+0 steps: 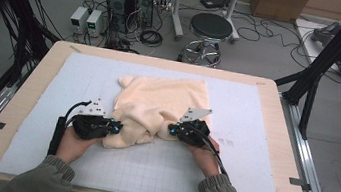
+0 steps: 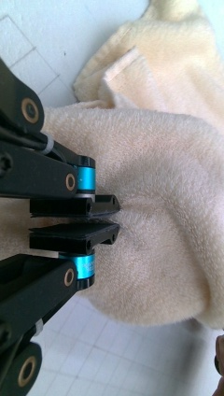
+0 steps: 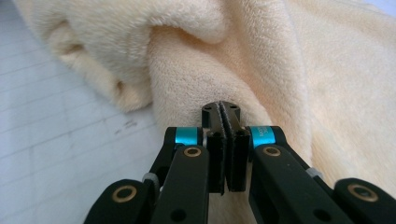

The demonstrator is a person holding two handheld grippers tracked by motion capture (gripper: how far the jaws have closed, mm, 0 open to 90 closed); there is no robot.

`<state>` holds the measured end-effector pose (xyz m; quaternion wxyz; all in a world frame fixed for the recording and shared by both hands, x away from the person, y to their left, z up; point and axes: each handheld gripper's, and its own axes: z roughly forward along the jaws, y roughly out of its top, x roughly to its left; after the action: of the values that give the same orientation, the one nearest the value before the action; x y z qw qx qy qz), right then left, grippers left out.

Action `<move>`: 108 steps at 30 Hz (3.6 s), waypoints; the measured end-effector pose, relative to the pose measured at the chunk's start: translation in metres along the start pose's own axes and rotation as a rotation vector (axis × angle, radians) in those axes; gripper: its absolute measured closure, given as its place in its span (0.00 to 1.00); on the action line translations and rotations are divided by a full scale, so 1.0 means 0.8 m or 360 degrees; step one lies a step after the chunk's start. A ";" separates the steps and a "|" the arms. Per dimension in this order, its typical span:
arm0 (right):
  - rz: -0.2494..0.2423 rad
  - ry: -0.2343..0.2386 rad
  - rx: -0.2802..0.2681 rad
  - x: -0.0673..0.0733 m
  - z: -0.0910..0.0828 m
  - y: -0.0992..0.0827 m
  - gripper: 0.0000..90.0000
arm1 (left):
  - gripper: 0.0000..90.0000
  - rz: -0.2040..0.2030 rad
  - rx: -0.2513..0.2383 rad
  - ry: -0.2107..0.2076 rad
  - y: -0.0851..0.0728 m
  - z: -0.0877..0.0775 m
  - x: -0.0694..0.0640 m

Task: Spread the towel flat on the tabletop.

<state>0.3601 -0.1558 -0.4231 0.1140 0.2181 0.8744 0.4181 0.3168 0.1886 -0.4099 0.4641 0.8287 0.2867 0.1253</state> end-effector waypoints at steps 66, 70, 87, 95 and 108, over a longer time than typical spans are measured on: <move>0.0021 0.0007 0.0035 -0.034 -0.080 -0.027 0.93 | 0.95 0.0008 0.0053 0.0194 0.030 -0.003 0.029; 0.0061 0.0006 0.0043 -0.039 -0.071 -0.029 0.87 | 0.90 -0.0020 0.0081 0.0178 0.026 0.003 0.034; -0.0081 0.0015 -0.0129 0.008 -0.115 -0.020 0.73 | 0.63 0.0102 -0.0057 0.0079 0.013 -0.048 -0.007; -0.0148 -0.0006 -0.0080 0.010 -0.068 -0.014 0.62 | 0.52 0.0081 0.0121 0.0014 -0.014 -0.006 -0.001; -0.0094 0.0020 0.0021 0.004 0.004 -0.006 0.83 | 0.84 0.0081 0.0223 0.0043 -0.022 0.022 0.007</move>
<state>0.3575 -0.1547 -0.4288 0.1194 0.1903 0.8839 0.4102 0.3235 0.1863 -0.4344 0.3975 0.8644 0.2799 0.1279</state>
